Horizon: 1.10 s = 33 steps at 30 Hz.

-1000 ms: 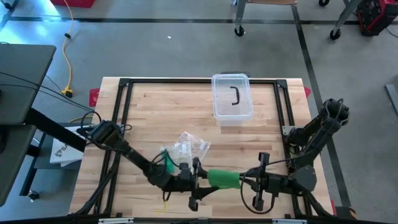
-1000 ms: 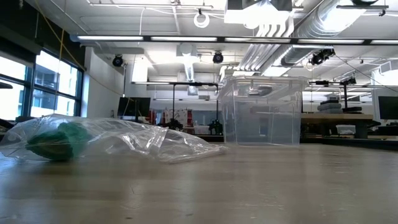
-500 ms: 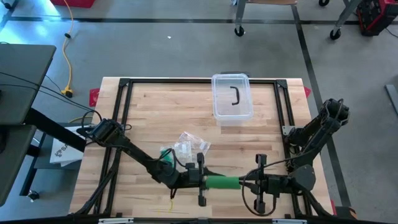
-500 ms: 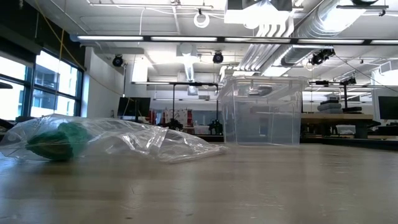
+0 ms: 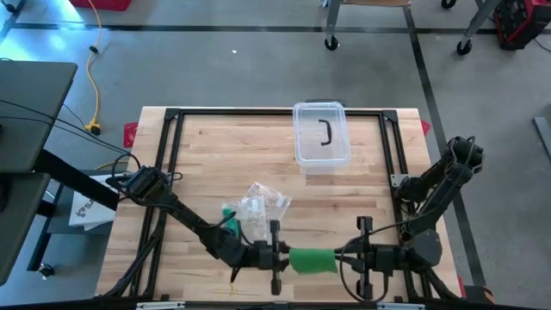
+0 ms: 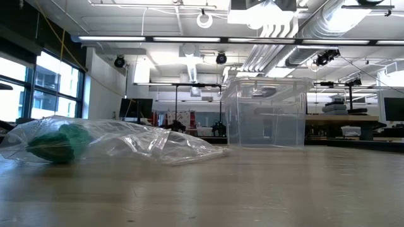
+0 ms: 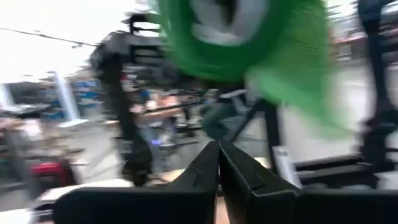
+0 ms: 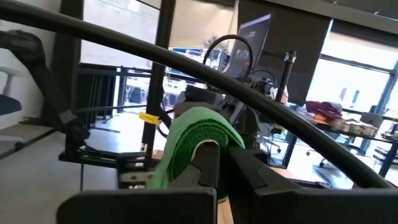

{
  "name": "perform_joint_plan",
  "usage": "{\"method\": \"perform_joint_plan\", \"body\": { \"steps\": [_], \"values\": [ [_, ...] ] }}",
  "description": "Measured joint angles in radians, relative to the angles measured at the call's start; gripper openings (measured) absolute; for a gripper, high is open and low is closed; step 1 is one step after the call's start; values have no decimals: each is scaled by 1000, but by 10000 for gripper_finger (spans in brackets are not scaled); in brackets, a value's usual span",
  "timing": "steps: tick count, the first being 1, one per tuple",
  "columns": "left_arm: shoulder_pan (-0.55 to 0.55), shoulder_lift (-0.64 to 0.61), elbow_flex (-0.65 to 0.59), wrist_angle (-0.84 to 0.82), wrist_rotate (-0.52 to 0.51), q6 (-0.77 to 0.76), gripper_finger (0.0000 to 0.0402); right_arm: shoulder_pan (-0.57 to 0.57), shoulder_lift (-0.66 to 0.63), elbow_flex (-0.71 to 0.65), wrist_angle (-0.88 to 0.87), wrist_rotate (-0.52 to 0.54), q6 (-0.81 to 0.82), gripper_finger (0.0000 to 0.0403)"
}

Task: Roll bandage
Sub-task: Roll the green bandage

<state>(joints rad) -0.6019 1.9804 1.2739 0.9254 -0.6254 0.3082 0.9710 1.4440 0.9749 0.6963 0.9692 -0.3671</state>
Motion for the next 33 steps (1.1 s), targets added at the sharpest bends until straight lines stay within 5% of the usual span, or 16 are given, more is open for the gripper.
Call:
{"method": "perform_joint_plan", "body": {
  "steps": [8,17,22,28,33],
  "values": [
    [0,0,-1,-73,286,-271,115,0,0,0,-24,48,-8,0],
    [13,0,-1,-38,275,-345,224,-2,0,0,-23,47,-8,0],
    [7,0,-1,32,297,-359,231,-2,0,0,-23,47,-8,0],
    [9,0,-1,128,194,-413,229,-2,0,0,-24,45,-8,0],
    [21,0,-1,125,190,-462,183,-2,0,0,-26,45,-8,0]
  ]
}}
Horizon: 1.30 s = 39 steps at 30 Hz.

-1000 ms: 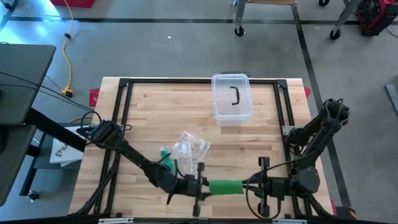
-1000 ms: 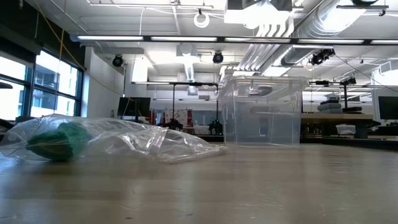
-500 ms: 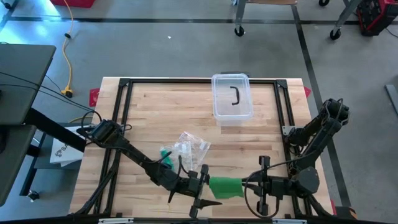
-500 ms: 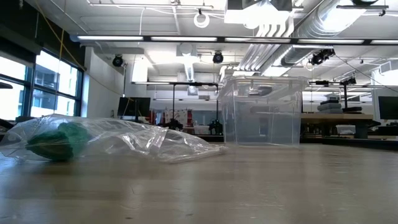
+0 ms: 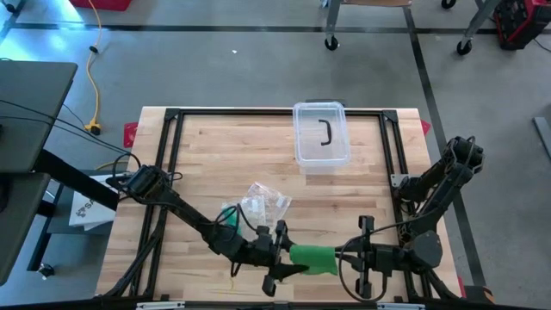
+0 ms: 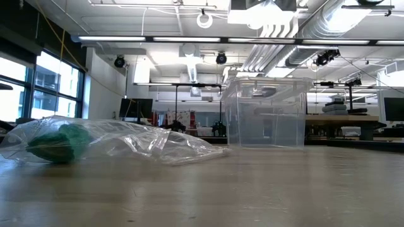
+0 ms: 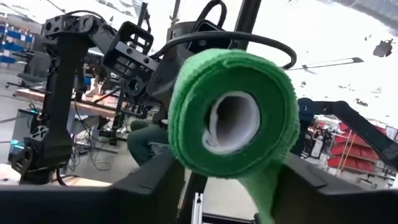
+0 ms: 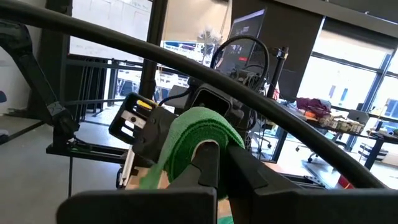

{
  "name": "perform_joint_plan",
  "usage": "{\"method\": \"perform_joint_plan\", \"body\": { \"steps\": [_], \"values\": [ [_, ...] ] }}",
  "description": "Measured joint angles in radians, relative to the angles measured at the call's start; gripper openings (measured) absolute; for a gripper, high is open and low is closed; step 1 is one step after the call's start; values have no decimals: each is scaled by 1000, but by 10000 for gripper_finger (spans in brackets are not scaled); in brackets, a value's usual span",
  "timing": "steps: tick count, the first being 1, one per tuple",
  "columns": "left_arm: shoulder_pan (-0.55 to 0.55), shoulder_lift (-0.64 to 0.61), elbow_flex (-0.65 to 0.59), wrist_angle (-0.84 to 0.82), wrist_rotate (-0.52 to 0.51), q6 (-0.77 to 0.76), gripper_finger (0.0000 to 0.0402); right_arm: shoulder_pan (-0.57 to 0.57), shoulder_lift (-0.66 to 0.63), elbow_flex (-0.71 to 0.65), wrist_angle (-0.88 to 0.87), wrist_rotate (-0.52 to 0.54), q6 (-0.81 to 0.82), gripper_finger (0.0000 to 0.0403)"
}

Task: Roll bandage
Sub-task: Roll the green bandage

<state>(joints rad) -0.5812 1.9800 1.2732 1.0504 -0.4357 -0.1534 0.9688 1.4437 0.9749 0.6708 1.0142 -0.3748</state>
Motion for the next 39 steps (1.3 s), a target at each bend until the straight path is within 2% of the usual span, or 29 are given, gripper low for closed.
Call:
{"method": "perform_joint_plan", "body": {
  "steps": [3,7,8,12,19,27,33,35,39],
  "values": [
    [-3,0,0,1,1,7,123,0,0,0,0,0,0,0],
    [-22,0,0,4,-2,39,23,0,0,0,-1,38,0,0],
    [-31,0,0,4,-16,50,12,0,0,0,-1,43,0,0],
    [-73,-2,0,58,-79,117,6,3,0,0,-2,48,-1,0],
    [-116,-16,0,36,-143,169,1,3,0,0,-4,45,-11,0],
    [-104,-15,12,14,-58,86,1,2,0,0,-1,44,-16,0],
    [-79,41,110,-37,52,50,0,-8,0,0,0,37,-16,0],
    [-72,56,136,-93,49,51,0,-7,0,0,10,32,-16,0],
    [-67,58,142,-182,-24,52,0,-2,0,0,24,26,-16,0]
  ]
}}
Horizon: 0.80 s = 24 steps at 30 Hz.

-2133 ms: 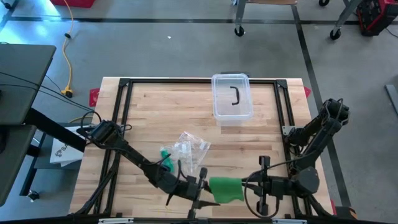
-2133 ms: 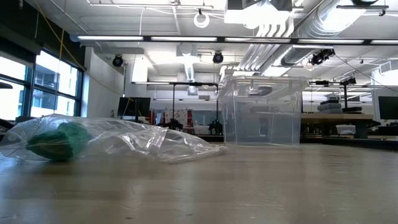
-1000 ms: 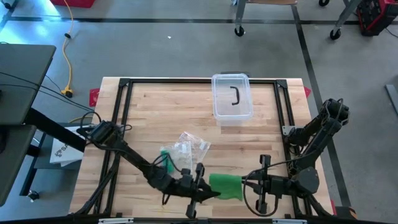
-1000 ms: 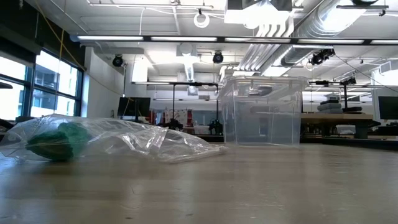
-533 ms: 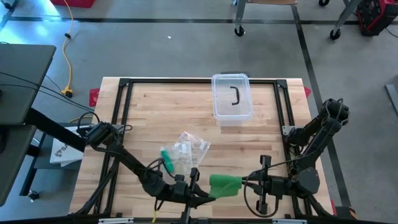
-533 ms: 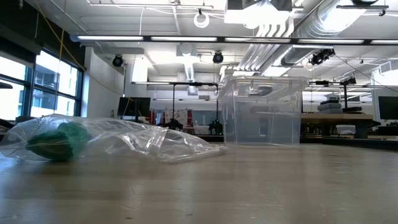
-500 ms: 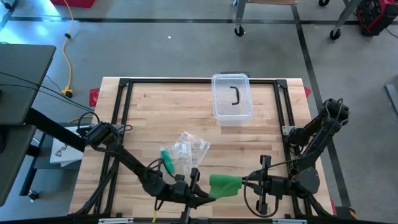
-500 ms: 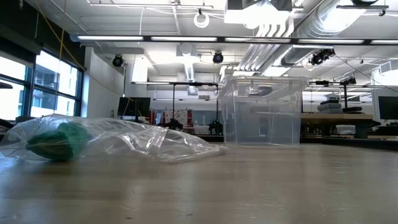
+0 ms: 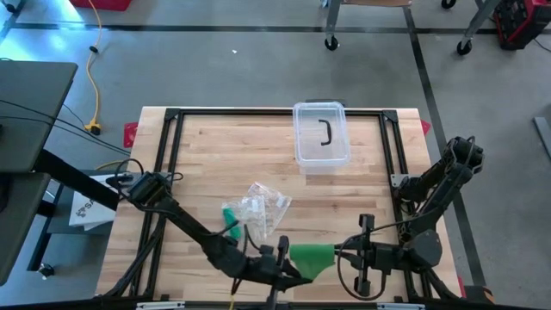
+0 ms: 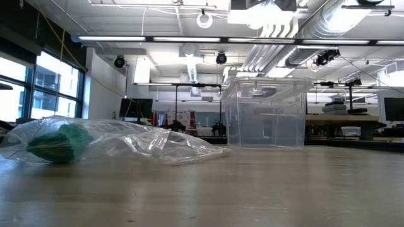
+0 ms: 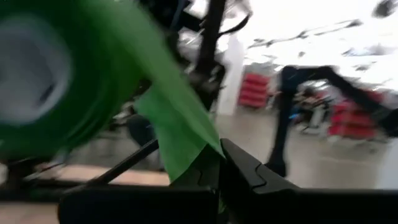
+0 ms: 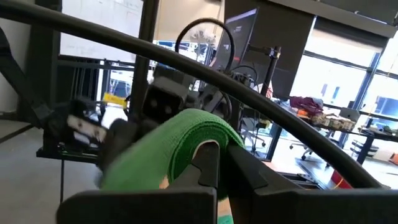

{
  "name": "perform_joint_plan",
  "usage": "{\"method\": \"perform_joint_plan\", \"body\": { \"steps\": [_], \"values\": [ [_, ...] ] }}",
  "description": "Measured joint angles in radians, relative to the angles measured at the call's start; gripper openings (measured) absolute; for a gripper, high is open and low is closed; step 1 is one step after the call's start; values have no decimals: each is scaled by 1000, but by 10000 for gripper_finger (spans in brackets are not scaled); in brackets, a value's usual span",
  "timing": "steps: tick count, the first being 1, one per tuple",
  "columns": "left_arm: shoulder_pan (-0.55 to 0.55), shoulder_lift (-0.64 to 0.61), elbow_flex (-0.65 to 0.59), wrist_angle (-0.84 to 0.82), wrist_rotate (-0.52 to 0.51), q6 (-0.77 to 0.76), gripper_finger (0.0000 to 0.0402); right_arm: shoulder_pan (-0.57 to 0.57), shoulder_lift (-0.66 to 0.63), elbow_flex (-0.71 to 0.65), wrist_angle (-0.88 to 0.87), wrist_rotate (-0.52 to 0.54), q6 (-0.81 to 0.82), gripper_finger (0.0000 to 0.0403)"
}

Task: Roll bandage
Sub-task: Roll the green bandage

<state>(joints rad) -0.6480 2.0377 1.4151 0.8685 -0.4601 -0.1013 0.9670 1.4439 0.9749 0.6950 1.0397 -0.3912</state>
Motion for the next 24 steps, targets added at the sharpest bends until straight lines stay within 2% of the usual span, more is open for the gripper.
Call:
{"method": "perform_joint_plan", "body": {
  "steps": [5,11,14,20,24],
  "values": [
    [0,0,0,-87,-113,26,0,21,1,0,36,-3,-35,0],
    [-3,0,0,-116,-251,132,0,40,1,0,46,-32,-15,0],
    [-9,0,0,-113,-310,222,0,41,1,0,44,-54,37,0],
    [-30,1,0,-93,-405,444,0,24,1,0,-34,-171,210,0],
    [-45,2,-1,-58,-469,562,0,7,1,0,-101,-186,309,0]
  ]
}}
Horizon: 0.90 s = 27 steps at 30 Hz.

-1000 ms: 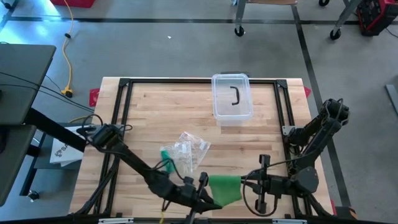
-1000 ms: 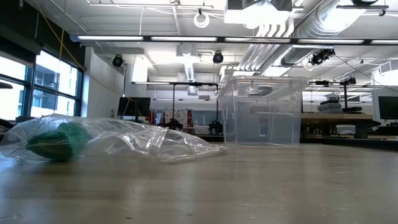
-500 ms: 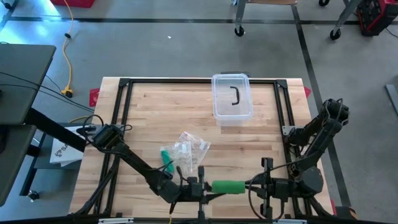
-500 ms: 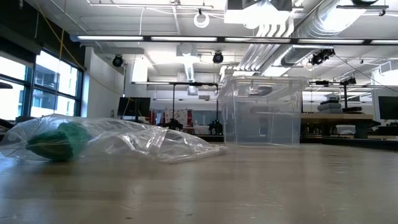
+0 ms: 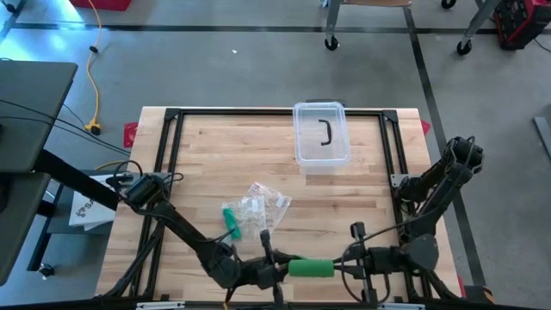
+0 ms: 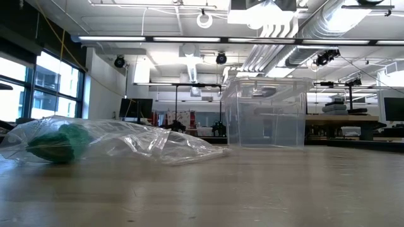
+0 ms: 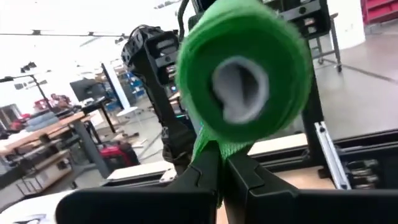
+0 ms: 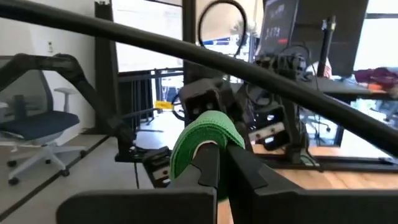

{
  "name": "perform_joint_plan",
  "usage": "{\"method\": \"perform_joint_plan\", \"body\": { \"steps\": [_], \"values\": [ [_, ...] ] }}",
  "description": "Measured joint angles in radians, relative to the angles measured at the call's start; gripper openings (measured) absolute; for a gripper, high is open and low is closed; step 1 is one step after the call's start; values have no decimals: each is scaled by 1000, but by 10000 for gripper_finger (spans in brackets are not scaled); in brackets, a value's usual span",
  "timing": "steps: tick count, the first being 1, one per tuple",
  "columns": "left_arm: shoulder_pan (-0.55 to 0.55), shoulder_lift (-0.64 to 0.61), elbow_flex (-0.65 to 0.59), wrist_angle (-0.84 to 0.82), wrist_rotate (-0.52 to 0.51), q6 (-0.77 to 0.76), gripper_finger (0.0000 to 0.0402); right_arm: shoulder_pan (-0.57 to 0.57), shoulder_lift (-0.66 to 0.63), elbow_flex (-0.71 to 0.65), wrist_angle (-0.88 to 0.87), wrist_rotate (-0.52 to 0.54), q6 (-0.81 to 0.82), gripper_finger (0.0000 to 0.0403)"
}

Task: Roll bandage
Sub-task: Roll the green bandage

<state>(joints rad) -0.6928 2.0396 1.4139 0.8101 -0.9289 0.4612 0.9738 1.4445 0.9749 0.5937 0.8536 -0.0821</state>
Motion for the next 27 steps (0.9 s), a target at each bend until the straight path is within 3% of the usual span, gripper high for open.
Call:
{"method": "perform_joint_plan", "body": {
  "steps": [3,6,14,20,27],
  "values": [
    [-6,0,0,3,22,20,1,-7,0,0,-2,20,-4,0],
    [-11,0,-1,-2,127,4,15,-14,0,0,7,28,-29,0],
    [9,1,-1,-18,301,-158,115,-27,0,0,7,33,-29,0],
    [24,1,-1,-134,330,-191,192,-27,0,0,2,33,-30,0],
    [53,4,-1,-83,418,-344,222,-27,0,0,1,36,-40,0]
  ]
}}
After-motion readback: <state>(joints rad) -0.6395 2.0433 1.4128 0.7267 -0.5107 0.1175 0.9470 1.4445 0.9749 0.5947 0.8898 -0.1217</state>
